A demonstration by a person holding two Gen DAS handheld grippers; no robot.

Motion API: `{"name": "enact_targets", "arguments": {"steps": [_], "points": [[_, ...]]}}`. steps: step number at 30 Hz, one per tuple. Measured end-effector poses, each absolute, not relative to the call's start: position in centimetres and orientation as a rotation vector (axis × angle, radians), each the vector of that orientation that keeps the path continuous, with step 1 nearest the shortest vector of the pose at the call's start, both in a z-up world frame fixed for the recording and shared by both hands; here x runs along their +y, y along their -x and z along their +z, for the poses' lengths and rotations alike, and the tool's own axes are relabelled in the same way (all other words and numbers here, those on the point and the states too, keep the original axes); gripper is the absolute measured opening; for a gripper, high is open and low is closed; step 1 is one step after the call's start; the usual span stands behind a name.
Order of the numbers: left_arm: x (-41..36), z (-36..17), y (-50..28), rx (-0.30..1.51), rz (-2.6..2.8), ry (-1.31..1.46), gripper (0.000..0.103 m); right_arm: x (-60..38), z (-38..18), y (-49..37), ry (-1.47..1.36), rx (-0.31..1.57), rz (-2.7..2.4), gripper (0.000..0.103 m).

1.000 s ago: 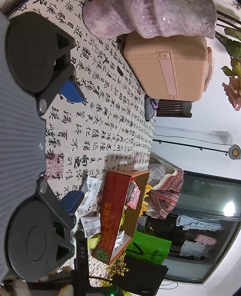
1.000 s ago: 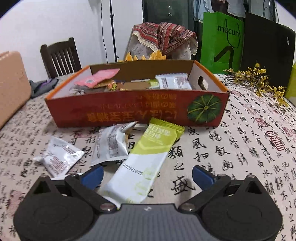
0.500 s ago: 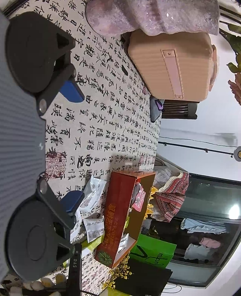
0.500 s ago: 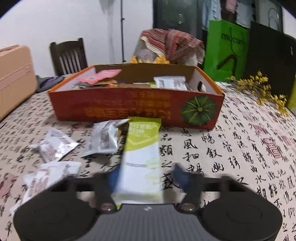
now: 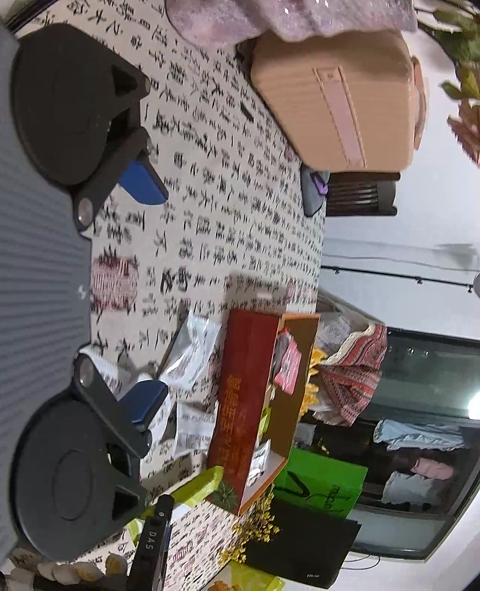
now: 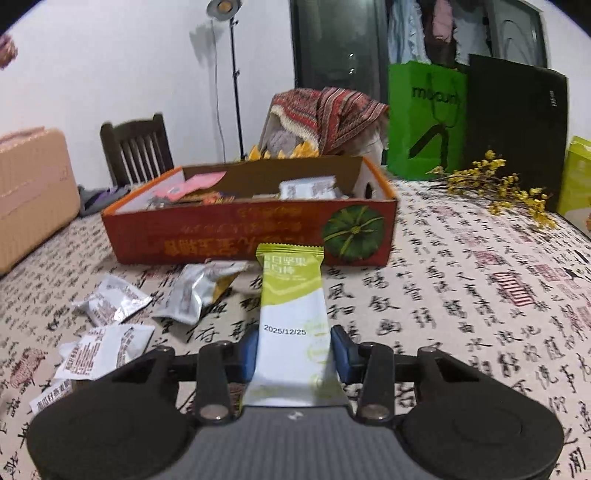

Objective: Organize snacks
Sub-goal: 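Grasp a white packet with the left gripper while the right gripper holds the green bar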

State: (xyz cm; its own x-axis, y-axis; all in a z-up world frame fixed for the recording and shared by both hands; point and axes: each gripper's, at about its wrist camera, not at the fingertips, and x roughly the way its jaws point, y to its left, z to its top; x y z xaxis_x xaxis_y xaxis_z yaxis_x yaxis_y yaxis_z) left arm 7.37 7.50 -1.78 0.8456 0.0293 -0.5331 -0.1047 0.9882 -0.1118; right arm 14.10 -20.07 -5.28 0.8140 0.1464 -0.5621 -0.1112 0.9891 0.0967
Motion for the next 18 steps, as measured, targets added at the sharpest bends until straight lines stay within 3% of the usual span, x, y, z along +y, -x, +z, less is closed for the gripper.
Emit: {"name": "enact_targets", "arguments": {"steps": [18], "points": [[-1.9,-1.1,-12.5,0.67,-0.004,0.113,0.103,-27.3,-5.5,-10.4,-0.207,0.508,0.096,0.04]]}}
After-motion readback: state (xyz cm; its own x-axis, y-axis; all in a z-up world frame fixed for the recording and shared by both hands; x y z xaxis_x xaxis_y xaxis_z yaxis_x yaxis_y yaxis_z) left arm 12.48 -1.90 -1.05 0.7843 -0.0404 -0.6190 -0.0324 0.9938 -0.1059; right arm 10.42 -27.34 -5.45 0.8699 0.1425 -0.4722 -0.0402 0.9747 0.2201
